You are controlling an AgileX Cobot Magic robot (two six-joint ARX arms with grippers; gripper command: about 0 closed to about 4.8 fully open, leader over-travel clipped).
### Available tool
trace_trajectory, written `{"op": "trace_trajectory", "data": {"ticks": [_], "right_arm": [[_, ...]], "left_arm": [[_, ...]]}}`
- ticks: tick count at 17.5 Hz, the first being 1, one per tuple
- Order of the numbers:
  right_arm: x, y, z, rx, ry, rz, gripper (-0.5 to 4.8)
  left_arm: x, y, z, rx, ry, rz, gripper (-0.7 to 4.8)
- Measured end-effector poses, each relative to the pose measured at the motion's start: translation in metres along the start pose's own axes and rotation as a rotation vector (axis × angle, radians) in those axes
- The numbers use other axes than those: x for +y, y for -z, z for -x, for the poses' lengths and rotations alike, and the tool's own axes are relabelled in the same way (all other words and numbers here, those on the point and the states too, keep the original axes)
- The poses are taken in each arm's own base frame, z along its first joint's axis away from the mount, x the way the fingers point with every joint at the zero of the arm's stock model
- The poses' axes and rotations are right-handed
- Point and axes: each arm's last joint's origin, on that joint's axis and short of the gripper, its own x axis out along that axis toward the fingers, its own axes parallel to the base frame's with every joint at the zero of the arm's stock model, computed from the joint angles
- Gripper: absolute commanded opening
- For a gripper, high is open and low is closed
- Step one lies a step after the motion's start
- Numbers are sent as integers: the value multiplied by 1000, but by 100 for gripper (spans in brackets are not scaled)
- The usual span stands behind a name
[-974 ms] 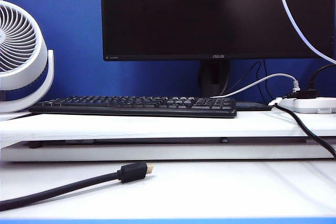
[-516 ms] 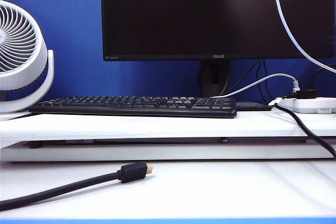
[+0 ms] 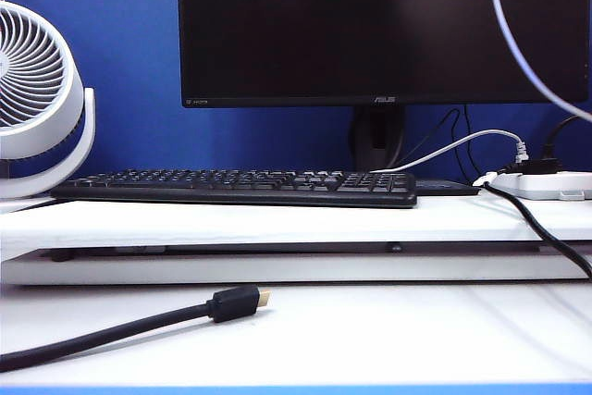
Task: Pick up the Type-C charging cable and the charging base, insert one end of the Type-C charger into the corresponding slot on the base, and finally place the plugged-in charger back on the table.
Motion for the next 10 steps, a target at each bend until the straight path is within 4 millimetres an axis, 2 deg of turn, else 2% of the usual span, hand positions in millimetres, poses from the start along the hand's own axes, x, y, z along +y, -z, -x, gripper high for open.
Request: {"op": "trace_trajectory", "data": {"ticks": [6,9,10], "right_arm": [[2,0,1,6,14,16,-1],[5,-2,2,-1,8,28,55],[7,-2,2,1,-6,30,57]], "left_arm": [[1,-1,-1,-14,-5,-22,-6],[1,-1,-1,-12,14,-31,-6],[-1,-2,-1,-17,24,-65,-6]]}}
